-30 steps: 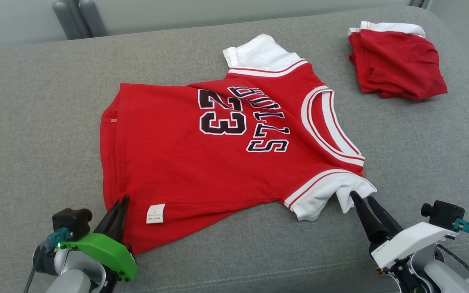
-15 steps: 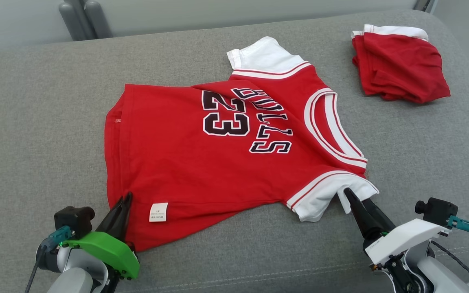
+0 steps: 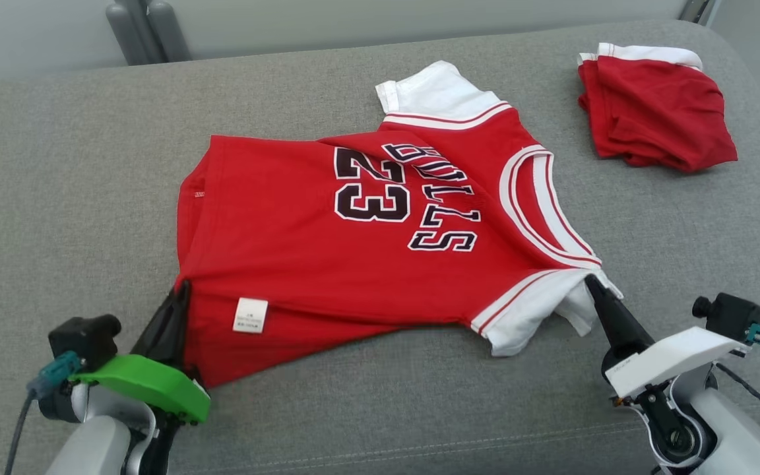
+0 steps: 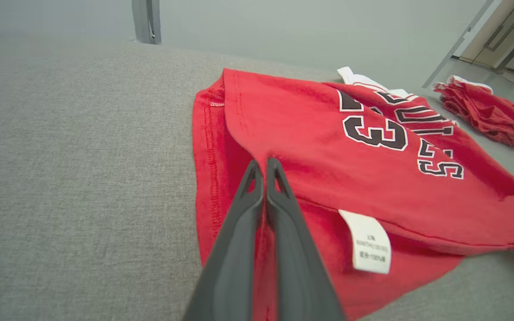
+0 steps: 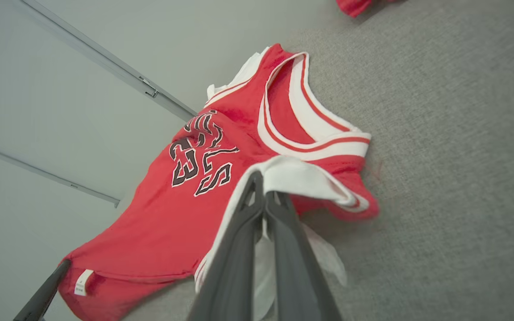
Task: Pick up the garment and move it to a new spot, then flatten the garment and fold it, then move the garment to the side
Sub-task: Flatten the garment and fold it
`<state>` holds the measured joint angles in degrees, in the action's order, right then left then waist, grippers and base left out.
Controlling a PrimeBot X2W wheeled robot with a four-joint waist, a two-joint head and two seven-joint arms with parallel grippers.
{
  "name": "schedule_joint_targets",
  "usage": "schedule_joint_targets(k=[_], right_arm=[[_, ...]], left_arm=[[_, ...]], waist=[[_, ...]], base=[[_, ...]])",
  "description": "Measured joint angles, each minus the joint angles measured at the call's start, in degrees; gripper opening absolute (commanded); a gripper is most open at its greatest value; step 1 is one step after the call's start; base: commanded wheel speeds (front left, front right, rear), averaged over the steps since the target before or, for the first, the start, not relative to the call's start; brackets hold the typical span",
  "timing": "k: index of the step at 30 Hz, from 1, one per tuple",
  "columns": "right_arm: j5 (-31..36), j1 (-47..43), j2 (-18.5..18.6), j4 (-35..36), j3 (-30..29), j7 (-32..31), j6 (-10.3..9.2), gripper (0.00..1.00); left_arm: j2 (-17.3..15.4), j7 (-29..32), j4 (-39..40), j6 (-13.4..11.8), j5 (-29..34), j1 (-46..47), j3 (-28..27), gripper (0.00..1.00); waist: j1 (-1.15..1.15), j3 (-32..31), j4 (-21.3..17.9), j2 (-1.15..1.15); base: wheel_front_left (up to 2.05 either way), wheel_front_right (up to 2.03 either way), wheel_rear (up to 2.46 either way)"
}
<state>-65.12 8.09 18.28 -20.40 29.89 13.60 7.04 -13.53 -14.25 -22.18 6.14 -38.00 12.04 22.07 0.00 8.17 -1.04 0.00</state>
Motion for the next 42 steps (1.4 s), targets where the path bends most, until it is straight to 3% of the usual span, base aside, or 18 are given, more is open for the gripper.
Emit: schedule_joint_targets(k=[6,12,17,23,30,42], right_arm=[[-2.09,1.49,1.38,3.94,-3.13,0.08,0.00,0.00],[-6.78,2.25,1.80,8.88,-6.06,0.34,0.00,0.00],[-8.06,4.98,3.35,13.45,-6.84,0.48,0.00,0.00],[-8.45,12.31,5.84,18.04,-6.50,-1.19,0.00,0.00],[-8.59,19.92,8.68,19.72,-7.14,-3.94,0.00,0.00],[-14.04,21.87,11.16,20.75,-11.76,-5.88,0.01,0.00]], left_arm=[[0.74,-0.01,7.70,0.87,-4.53,0.07,-5.35,0.00],[0.41,-0.18,13.80,0.99,-7.26,0.12,-5.61,0.00],[-2.12,-0.18,17.35,0.99,-7.93,1.30,-2.29,0.00],[-6.33,1.66,22.75,0.99,-9.87,9.96,-1.02,0.00],[-10.99,3.63,25.19,0.99,-10.39,19.29,-3.33,0.00],[-12.00,9.85,23.93,1.00,-22.01,21.13,-7.73,0.00]], waist=[[0.00,-0.23,-0.14,0.00],[0.00,-0.71,-0.12,0.00],[0.00,-1.55,0.14,0.00],[0.00,-2.96,0.38,0.00],[0.00,-5.01,0.19,0.00],[0.00,-6.89,-0.39,0.00]], base=[[0.00,0.00,0.00],[0.00,0.00,0.00],[0.00,0.00,0.00],[0.00,0.00,0.00],[0.00,0.00,0.00],[0.00,0.00,0.00]])
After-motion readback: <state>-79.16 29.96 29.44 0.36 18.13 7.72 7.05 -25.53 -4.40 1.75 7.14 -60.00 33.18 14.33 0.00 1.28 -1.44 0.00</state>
